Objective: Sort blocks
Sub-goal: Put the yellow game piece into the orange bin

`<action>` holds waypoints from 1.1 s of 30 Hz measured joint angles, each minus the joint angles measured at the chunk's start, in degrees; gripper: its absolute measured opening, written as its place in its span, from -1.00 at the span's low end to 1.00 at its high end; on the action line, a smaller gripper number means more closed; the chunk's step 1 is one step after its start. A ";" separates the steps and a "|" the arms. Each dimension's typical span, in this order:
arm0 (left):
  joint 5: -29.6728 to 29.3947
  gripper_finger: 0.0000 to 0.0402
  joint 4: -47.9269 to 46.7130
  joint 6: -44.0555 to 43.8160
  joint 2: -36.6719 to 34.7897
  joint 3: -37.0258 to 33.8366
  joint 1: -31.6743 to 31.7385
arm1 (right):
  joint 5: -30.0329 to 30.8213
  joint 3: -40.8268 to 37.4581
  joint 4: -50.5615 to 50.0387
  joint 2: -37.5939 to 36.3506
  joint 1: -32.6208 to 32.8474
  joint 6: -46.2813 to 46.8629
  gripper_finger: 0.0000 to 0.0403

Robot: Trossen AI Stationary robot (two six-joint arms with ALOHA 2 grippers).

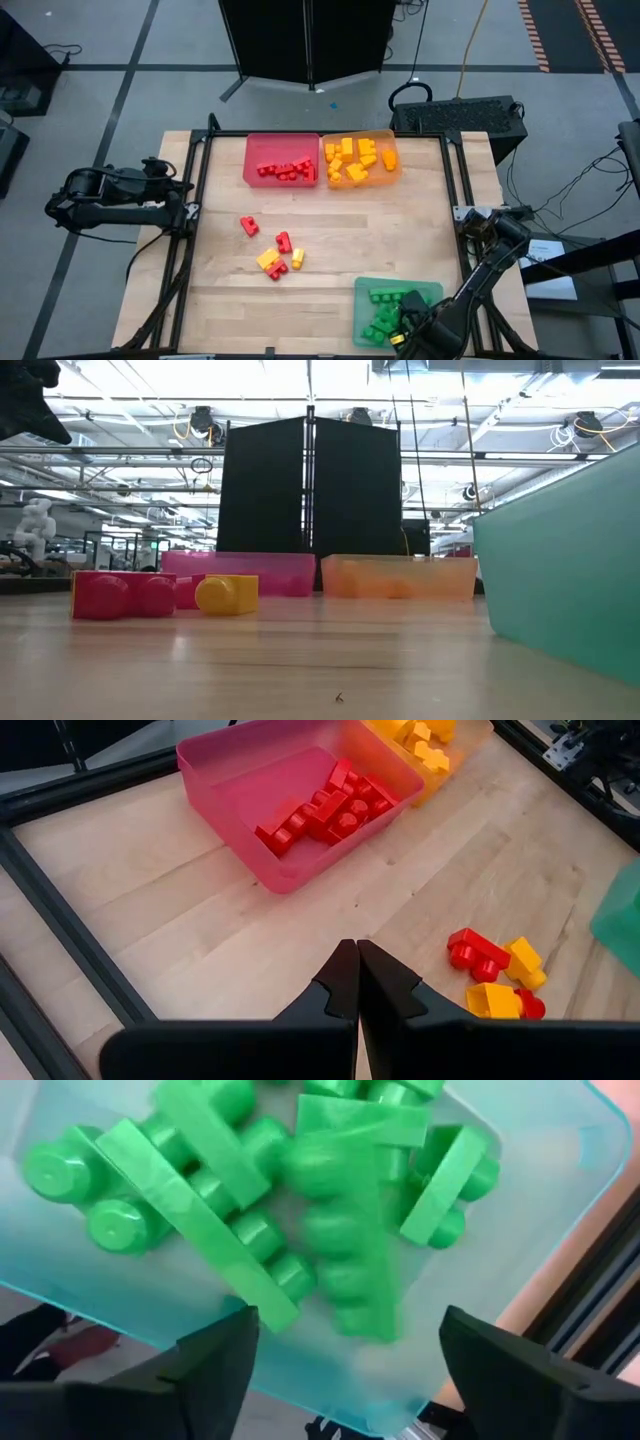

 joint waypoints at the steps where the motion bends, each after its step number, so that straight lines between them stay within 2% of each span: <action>1: 0.00 -0.99 0.00 -0.01 -0.01 0.00 0.00 | -0.06 0.02 -0.20 -0.03 -0.23 -0.11 0.53; 4: 0.00 -0.99 0.01 -0.01 -0.01 0.00 0.00 | 0.36 0.02 -0.92 -0.36 -1.22 -0.66 0.58; 7: 0.00 -0.99 0.02 -0.01 -0.01 0.00 0.00 | 4.99 0.02 1.40 -1.29 -3.64 -3.26 0.59; 10: 0.00 -0.99 0.02 -0.10 -0.01 0.00 0.00 | 11.98 0.04 10.48 -1.57 -8.43 -10.11 0.59; 13: 0.00 -0.99 0.02 -1.19 -0.01 0.00 0.00 | 14.98 0.10 21.69 -1.06 -14.32 -20.42 0.59; 19: 0.34 -0.99 0.02 -1.57 -0.01 0.00 0.00 | 15.05 0.10 33.39 1.58 -26.13 -29.70 0.59; 25: 0.60 -0.99 0.01 -3.01 0.01 0.00 0.00 | 14.73 0.08 38.76 6.08 -34.27 -26.99 0.60; 33: 3.52 -0.99 -0.10 -4.05 0.01 0.00 0.00 | 10.02 0.08 53.18 14.57 -38.95 -23.48 0.60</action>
